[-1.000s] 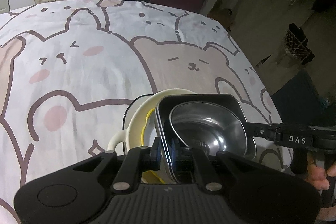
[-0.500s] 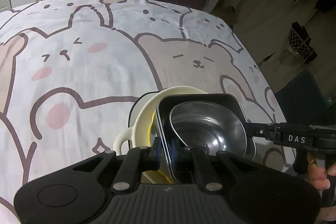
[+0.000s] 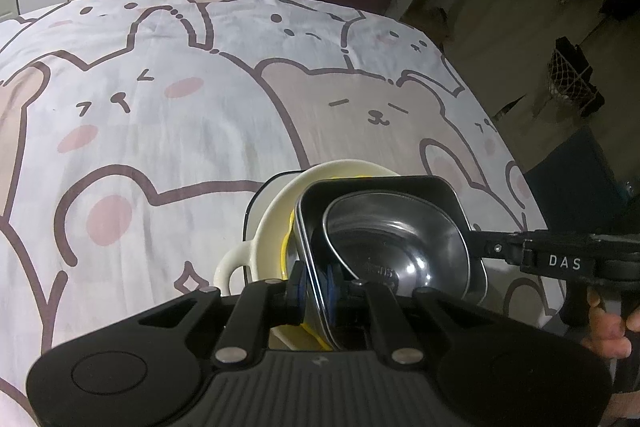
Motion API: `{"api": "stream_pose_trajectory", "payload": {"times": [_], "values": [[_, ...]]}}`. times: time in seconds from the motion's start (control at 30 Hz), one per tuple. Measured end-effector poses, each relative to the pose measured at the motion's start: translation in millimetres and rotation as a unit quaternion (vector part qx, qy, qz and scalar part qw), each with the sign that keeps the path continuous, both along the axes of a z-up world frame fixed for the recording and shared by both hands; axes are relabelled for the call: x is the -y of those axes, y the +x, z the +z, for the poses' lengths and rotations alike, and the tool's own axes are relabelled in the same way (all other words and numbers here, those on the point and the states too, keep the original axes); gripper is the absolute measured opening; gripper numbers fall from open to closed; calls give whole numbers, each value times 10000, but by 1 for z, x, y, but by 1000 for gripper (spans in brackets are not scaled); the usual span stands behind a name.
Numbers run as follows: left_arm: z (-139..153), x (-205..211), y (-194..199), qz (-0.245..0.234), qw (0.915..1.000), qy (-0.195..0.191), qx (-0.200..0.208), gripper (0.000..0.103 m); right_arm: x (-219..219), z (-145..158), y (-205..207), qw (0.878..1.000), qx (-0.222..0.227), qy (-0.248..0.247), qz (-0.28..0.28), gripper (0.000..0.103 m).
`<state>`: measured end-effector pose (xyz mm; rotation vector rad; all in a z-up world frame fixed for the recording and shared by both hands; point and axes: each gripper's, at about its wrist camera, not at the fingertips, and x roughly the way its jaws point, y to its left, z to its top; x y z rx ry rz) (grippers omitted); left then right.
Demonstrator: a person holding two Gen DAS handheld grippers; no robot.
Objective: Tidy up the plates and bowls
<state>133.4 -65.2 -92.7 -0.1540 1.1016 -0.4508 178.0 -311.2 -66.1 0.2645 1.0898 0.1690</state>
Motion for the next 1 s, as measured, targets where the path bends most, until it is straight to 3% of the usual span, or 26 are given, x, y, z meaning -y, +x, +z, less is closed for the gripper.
{"api": "stream_pose_trajectory", "payload": {"times": [0.33,0.6,1.0], "values": [[-1,0,1,-67,10000,-8,5,11,1,-1,2,10000,-32,7,-21,5],[2,-5,0,-25,10000,-21,33,19,2,-3,4,9999,-85,58,-88,5],[5,-12,-2,-24,10000,-55,71,24,0,0,0,9999,-68,-4,-118,10]]}}
